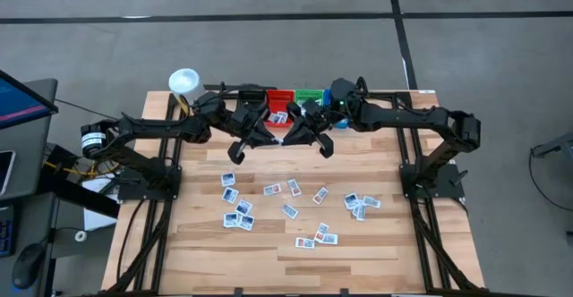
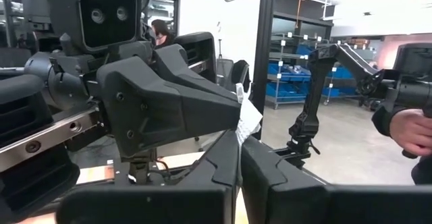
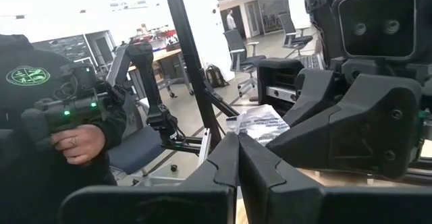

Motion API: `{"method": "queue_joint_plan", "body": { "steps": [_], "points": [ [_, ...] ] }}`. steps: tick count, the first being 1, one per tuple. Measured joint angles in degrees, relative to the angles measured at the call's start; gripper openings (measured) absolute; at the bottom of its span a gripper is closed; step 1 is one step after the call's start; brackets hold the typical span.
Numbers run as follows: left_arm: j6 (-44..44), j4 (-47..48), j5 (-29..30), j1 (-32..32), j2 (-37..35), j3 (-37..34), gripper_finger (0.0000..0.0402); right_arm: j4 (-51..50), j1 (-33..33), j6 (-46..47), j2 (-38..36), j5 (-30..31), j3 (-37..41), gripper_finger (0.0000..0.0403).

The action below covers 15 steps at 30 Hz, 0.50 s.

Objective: Pick & Place First Aid Supplies
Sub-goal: Put the alcohol pad into the red bin

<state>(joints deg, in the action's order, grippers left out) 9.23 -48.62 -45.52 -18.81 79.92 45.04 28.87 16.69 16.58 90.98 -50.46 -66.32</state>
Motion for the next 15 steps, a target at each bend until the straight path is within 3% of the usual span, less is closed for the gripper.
{"method": "queue_joint_plan", "body": {
  "steps": [6, 11, 15],
  "points": [
    [0.0, 0.2, -2.1, -2.0, 0.0, 0.0, 0.0008, -0.3, 0.0, 0.0, 0.0, -0.2, 0.0, 0.001],
    [0.0, 0.2, -2.8, -4.5, 0.0, 0.0, 0.0007, -0.3, 0.0, 0.0, 0.0, -0.7, 0.0, 0.0056],
    [0.0, 0.2, -3.0, -6.9, 0.0, -0.7, 0.001, -2.8, 1.1, -0.5, 0.0, 2.7, 0.0, 0.0089]
  ]
}}
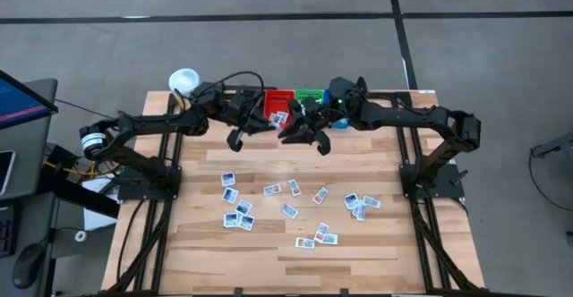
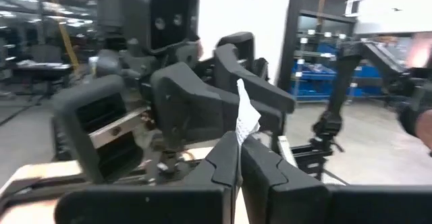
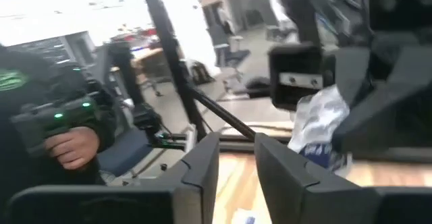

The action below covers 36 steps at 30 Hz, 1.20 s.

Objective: Pick & Place First Aid Supplies
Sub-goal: Put the alcohol pad into the red bin

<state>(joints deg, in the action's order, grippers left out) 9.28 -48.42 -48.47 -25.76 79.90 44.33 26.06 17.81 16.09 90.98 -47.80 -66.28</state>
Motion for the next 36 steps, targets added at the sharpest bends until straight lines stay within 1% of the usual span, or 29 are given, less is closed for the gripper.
{"method": "queue_joint_plan", "body": {
  "steps": [4, 7, 10, 13, 15, 17, 19, 22, 25, 33, 34, 36],
  "points": [
    [0.0, 0.0, 1.0, -3.1, 0.0, -1.4, 0.0009, -5.0, 1.9, -0.2, 0.0, 1.7, 0.0, 0.0108],
    [-0.3, 0.1, 3.6, -5.3, 0.0, -2.5, 0.0008, -10.8, 3.2, -3.1, 0.0, 2.3, 0.0, 0.0113],
    [-2.5, 0.1, 8.9, -7.1, 0.0, -4.0, 0.0011, -17.1, 4.0, -6.7, 0.0, 5.2, 0.0, 0.0112],
    [-5.0, 0.1, 16.1, -8.1, 0.1, -5.5, 0.0016, -23.5, 4.5, -10.5, 0.0, 9.2, 0.0, 0.0109],
    [-6.3, 0.0, 20.9, -8.6, 0.7, -6.0, 0.0018, -28.2, 4.5, -12.6, 0.0, 12.8, 0.0, 0.0108],
    [-7.9, 0.0, 24.3, -8.7, 2.2, -6.0, 0.0018, -32.7, 4.4, -14.1, 0.0, 16.6, 0.0, 0.0107],
    [-10.2, 0.0, 26.2, -8.7, 4.2, -6.0, 0.0017, -37.1, 4.5, -14.9, 0.0, 19.8, 0.0, 0.0107],
    [-13.0, 0.0, 27.5, -8.7, 8.0, -6.0, 0.0016, -43.2, 4.4, -15.0, 0.0, 23.7, 0.0, 0.0107],
    [-13.5, 0.1, 29.2, -8.7, 11.9, -5.7, 0.0016, -48.8, 4.4, -15.0, 0.0, 26.9, 0.0, 0.0107],
    [-13.6, 0.0, 29.6, -8.8, 20.5, -2.8, 0.0016, -61.5, 4.3, -15.1, 0.0, 32.5, 0.0, 0.0107],
    [-13.6, 0.0, 30.8, -8.8, 21.1, -2.5, 0.0016, -62.9, 4.2, -15.0, 0.0, 33.0, 0.0, 0.0107],
    [-13.6, 0.0, 35.6, -8.8, 21.6, -2.3, 0.0016, -65.3, 4.0, -14.8, 0.0, 33.4, 0.0, 0.0107]
  ]
}}
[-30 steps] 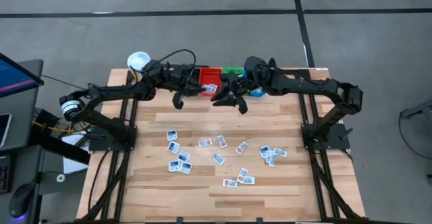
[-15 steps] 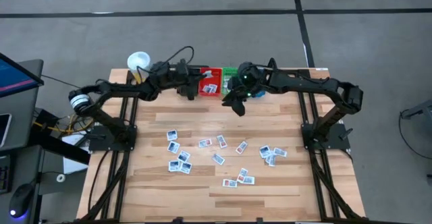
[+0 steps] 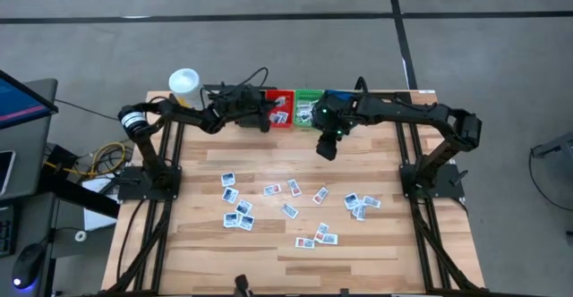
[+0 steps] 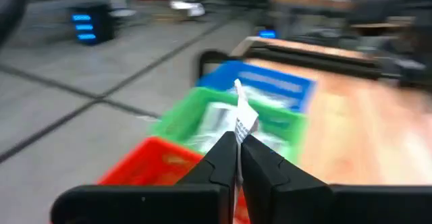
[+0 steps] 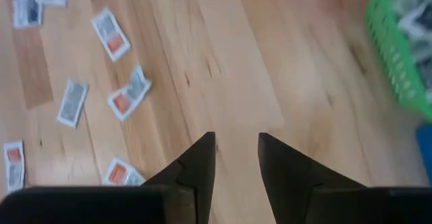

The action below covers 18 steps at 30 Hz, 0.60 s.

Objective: Pick & Place First Aid Supplies
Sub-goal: Put the alcohol pad into the red bin

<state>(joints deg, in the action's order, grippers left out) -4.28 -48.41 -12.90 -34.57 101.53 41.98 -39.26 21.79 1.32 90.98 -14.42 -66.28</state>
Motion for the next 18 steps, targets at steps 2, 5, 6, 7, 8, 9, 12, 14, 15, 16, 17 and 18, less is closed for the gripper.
{"method": "queue_joint_plan", "body": {
  "steps": [2, 5, 6, 7, 8, 9, 12, 14, 15, 16, 17, 18],
  "points": [
    [0.0, -0.1, 5.7, 0.0, 0.1, 0.1, 0.002, -1.8, -0.2, 0.5, 0.0, 0.2, 0.0, 0.0107],
    [-0.3, -0.1, 8.6, -0.9, 0.1, 0.1, 0.0031, -3.3, -0.9, 1.5, 0.0, 1.1, 0.0, 0.0107],
    [-0.2, -0.1, 8.5, -1.1, 0.1, 0.1, 0.0036, -3.6, -1.1, 1.6, 0.0, 1.2, 0.0, 0.0107],
    [0.0, -0.1, 8.4, -1.4, 0.1, 0.1, 0.0041, -3.9, -1.4, 1.6, 0.0, 1.2, 0.0, 0.0107],
    [0.1, -0.1, 8.4, -1.5, 0.1, 0.1, 0.0046, -3.9, -1.6, 1.6, 0.0, 1.2, 0.0, 0.0107],
    [0.1, -0.1, 8.4, -1.5, 0.1, 0.1, 0.0052, -4.0, -1.8, 1.6, 0.0, 1.2, 0.0, 0.0107],
    [0.4, 0.0, 6.7, -1.4, 0.1, 0.1, 0.0069, -4.2, -2.4, 1.6, 0.0, 1.2, 0.0, 0.0107],
    [0.7, 0.7, 4.4, -1.4, 0.1, 0.1, 0.008, -4.8, -2.7, 1.4, 0.0, 1.2, 0.0, 0.0107],
    [0.7, 1.1, 3.5, -1.2, 0.1, 0.1, 0.0083, -5.3, -2.7, 1.3, 0.0, 1.2, 0.0, 0.0107],
    [0.8, 1.5, 2.9, -1.1, 0.1, 0.1, 0.0086, -6.0, -2.7, 1.3, 0.0, 1.3, 0.0, 0.0107],
    [1.4, 1.8, 2.5, -1.0, 0.1, 0.1, 0.0089, -6.7, -2.7, 1.3, 0.0, 1.4, 0.0, 0.0107],
    [1.8, 2.1, 2.3, -0.9, 0.1, 0.1, 0.009, -7.3, -2.7, 1.3, 0.0, 1.4, 0.0, 0.0107]
  ]
}}
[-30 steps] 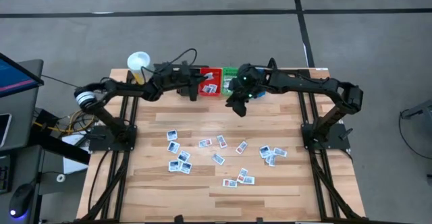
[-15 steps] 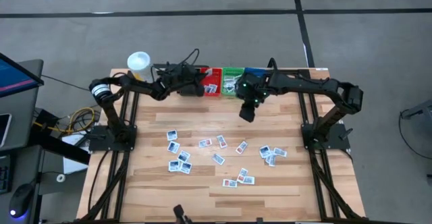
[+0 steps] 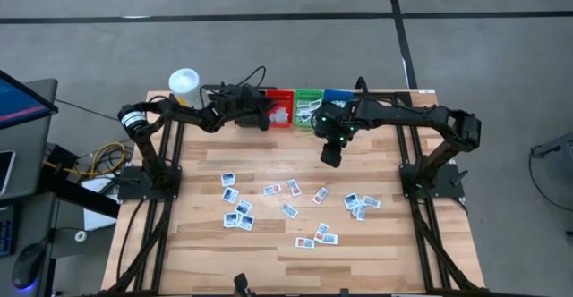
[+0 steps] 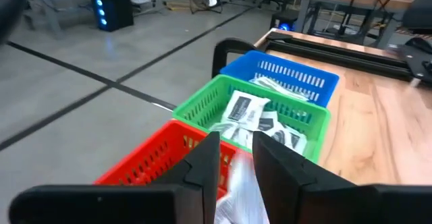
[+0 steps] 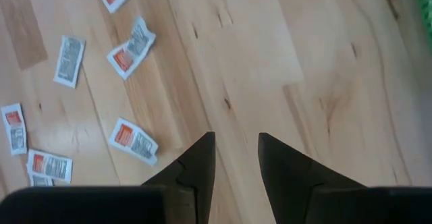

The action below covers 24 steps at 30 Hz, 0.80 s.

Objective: Pick & Place First Aid Supplies
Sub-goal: Put the alcohol pad into the red bin

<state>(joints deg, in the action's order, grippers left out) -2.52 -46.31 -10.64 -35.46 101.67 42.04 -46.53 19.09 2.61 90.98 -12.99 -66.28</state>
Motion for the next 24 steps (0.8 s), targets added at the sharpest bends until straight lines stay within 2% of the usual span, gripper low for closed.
{"method": "queue_joint_plan", "body": {
  "steps": [6, 11, 13, 17, 20, 24],
  "points": [
    [0.7, 1.2, -0.1, 0.3, 0.0, 0.0, 0.0092, -2.7, 0.0, -0.2, 0.0, 0.1, 0.0, 0.0107],
    [5.5, 1.9, -0.5, 0.3, 0.0, 0.0, 0.0092, -7.5, -0.9, -0.5, -0.1, 0.2, 1.0, 0.0107],
    [7.4, 2.3, -2.6, 0.3, -0.5, -0.5, 0.0092, -10.8, -1.9, -0.6, -0.1, 0.2, 2.4, 0.0107],
    [8.0, 2.8, -8.1, 0.5, -3.5, -2.9, 0.0092, -12.1, -4.7, 0.5, -1.7, 0.2, 8.3, 0.0107],
    [8.0, 3.1, -8.7, 0.8, -7.5, -5.6, 0.0092, -8.8, -7.8, 4.5, -5.0, 0.1, 14.3, 0.0107],
    [8.0, 3.2, -8.5, 1.6, -14.4, -9.4, 0.0092, -1.1, -12.9, 14.2, -11.8, 0.0, 21.9, 0.0107]
  ]
}}
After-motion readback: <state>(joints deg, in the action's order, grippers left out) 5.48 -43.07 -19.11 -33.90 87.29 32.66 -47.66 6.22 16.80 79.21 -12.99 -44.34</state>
